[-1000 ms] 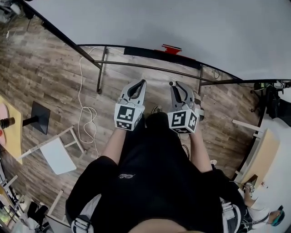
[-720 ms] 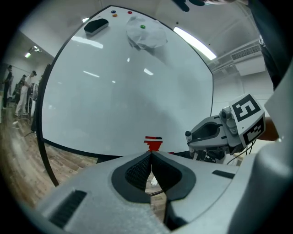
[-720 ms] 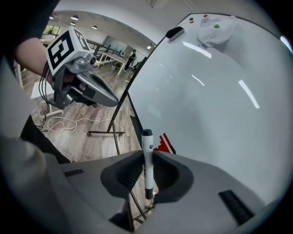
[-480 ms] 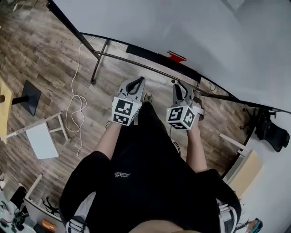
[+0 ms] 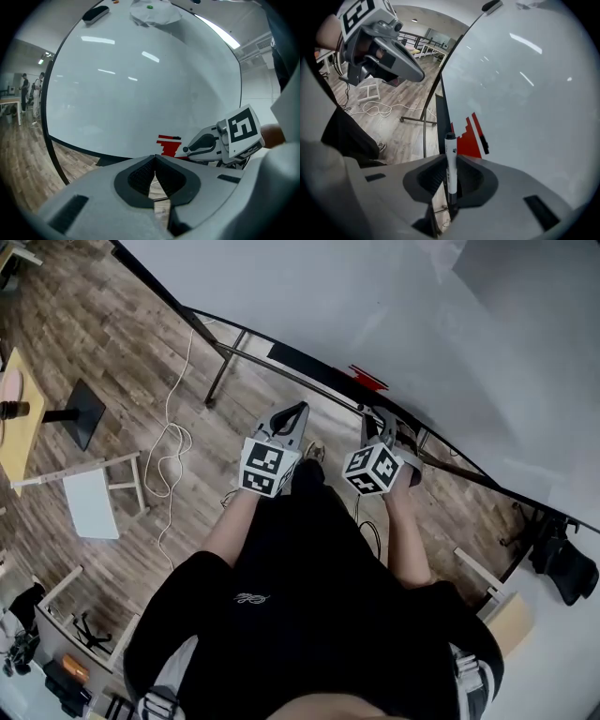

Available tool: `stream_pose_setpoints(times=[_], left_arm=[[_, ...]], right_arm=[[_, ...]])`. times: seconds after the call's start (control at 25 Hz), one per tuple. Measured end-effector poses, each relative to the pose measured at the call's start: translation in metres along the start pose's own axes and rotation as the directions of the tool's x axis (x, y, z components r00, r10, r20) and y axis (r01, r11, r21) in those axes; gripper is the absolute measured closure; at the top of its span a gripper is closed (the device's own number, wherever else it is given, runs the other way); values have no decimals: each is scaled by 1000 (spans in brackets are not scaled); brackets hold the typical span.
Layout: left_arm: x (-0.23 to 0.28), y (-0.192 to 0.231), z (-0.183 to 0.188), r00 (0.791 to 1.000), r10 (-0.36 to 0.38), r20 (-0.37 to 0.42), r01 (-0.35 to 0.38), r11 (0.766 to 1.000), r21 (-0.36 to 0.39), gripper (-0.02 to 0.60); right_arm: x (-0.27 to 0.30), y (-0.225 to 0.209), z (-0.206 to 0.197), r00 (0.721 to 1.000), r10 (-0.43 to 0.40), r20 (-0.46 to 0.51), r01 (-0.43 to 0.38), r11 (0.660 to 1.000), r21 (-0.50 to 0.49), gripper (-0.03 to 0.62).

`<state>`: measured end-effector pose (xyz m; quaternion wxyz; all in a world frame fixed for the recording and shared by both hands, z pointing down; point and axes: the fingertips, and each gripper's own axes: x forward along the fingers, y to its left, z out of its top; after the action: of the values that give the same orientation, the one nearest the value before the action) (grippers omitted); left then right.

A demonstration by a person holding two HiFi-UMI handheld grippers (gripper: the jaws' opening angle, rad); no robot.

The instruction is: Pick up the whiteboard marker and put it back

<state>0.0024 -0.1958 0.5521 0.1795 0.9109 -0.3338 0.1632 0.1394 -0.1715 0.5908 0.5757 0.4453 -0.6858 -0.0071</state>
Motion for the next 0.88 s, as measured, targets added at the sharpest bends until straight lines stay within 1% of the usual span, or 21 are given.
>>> stream_pose_setpoints(times=[0.2,0.36,0.56,0.72,0.88], left_arm=[[5,-4,-2,999,47,-24,-47,999,11,574],[7,-1,-11,996,79,-46,-80,996,-26,574],[1,3,-25,990,124,-74,-128,990,-53,574],[-3,8,-27,985,154,-82,-160,985,-66,574],[-6,14,-30,981,171,-88,-177,982,-71,574]], right_arm=[[20,2,-11,999,53,-14,-53,998,-22,540],[35,5,-17,996,88,-29,-90,994,-56,539],[50,8,-21,993,115,-32,-117,992,-54,539],[57,9,-23,990,131,-44,-133,989,-56,540],[60,13,-22,989,139,-41,-141,987,-71,539]])
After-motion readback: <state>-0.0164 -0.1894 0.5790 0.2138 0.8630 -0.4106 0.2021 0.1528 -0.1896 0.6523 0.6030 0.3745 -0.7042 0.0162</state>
